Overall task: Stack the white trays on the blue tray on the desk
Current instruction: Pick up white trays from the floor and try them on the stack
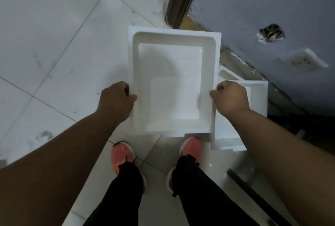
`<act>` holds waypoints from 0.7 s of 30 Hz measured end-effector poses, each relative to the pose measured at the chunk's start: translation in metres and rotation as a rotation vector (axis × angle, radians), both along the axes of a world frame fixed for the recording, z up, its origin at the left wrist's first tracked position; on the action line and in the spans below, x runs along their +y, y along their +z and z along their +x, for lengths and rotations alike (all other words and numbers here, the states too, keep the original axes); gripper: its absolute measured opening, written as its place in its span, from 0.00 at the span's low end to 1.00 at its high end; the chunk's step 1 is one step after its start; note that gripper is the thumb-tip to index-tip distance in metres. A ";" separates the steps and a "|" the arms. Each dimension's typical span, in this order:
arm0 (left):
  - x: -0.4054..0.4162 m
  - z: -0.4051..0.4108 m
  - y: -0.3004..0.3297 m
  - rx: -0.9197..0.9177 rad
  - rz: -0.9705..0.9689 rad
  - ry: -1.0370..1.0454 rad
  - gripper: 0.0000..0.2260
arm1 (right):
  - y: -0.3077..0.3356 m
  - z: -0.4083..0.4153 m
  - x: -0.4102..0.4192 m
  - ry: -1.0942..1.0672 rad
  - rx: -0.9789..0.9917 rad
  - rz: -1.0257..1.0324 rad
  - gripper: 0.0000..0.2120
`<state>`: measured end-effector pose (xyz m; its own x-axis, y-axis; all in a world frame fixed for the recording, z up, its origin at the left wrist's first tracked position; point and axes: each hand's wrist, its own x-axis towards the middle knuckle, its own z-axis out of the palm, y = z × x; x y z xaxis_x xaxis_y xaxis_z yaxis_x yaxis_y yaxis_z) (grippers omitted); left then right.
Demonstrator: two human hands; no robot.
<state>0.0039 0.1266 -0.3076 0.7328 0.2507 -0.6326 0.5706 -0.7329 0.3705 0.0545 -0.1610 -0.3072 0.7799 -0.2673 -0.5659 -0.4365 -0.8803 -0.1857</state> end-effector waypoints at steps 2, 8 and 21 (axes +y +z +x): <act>0.005 -0.004 0.047 -0.014 -0.014 -0.011 0.09 | 0.047 -0.003 0.001 -0.027 -0.007 -0.002 0.07; 0.021 -0.007 0.209 -0.001 -0.066 -0.056 0.09 | 0.221 -0.018 0.013 -0.094 -0.041 -0.012 0.07; 0.005 -0.042 0.507 -0.157 -0.147 -0.163 0.16 | 0.525 -0.129 -0.002 -0.254 -0.277 0.011 0.13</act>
<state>-0.0383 0.1313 0.1999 0.8482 0.0348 -0.5286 0.3762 -0.7421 0.5548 -0.0746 -0.1628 0.2177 0.8138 -0.4665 -0.3465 -0.5721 -0.7479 -0.3366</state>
